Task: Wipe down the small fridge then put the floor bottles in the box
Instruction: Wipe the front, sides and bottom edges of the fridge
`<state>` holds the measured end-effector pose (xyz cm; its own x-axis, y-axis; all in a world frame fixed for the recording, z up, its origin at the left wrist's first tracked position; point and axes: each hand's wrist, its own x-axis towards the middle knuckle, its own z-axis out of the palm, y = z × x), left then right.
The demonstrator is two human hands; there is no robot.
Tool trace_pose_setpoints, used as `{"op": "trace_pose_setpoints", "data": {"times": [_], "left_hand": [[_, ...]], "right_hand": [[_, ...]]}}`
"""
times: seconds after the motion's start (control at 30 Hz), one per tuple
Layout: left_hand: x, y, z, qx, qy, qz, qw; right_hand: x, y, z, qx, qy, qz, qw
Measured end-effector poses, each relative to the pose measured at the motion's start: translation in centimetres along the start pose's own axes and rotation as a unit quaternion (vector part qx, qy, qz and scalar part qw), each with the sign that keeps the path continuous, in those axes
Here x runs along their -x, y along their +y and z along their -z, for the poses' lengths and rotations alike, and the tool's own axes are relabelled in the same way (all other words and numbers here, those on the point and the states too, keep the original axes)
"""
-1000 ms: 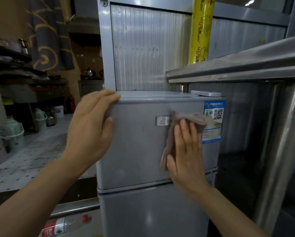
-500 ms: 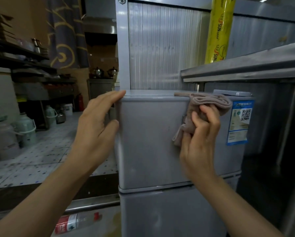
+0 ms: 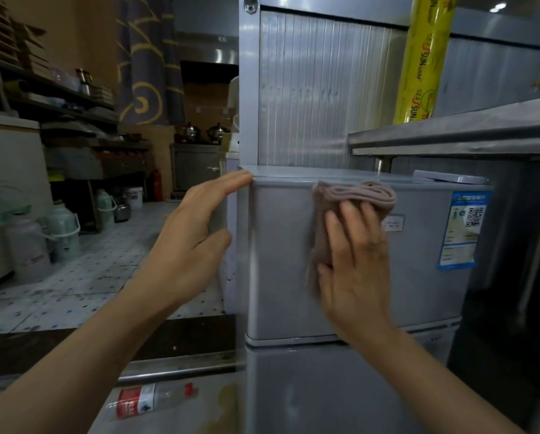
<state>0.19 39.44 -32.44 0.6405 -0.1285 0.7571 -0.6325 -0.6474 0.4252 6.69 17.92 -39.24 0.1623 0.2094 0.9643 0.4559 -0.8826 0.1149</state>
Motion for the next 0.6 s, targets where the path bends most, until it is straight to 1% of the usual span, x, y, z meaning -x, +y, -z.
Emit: {"op": "trace_pose_setpoints", "data": {"times": [0.07, 0.13, 0.23, 0.3, 0.47, 0.53, 0.6], "left_hand": [[0.3, -0.3, 0.2, 0.012, -0.004, 0.023, 1.000], [0.6, -0.7, 0.4, 0.011, -0.008, 0.036, 0.999], [1.0, -1.1, 0.8, 0.002, -0.008, 0.048, 0.999], [1.4, -1.4, 0.9, -0.004, 0.003, 0.056, 0.998], [2.9, -1.7, 0.9, -0.030, 0.008, 0.075, 0.997], [3.3, -1.9, 1.0, -0.031, 0.009, 0.074, 0.997], [3.5, -2.0, 1.1, -0.028, 0.011, 0.071, 0.997]], "right_hand": [[-1.5, -2.5, -0.4, -0.020, -0.021, 0.039, 0.999], [-3.3, -3.6, -0.4, -0.028, -0.028, 0.079, 0.996], [-4.1, -4.2, -0.4, -0.023, -0.017, 0.077, 0.997], [-2.7, -4.7, -0.7, -0.019, -0.025, 0.080, 0.996], [3.8, -5.4, -1.0, 0.049, -0.101, 0.198, 0.974], [2.6, -5.2, -0.9, 0.070, -0.100, 0.217, 0.968], [-0.9, -5.4, -0.8, 0.080, -0.080, 0.201, 0.973]]}}
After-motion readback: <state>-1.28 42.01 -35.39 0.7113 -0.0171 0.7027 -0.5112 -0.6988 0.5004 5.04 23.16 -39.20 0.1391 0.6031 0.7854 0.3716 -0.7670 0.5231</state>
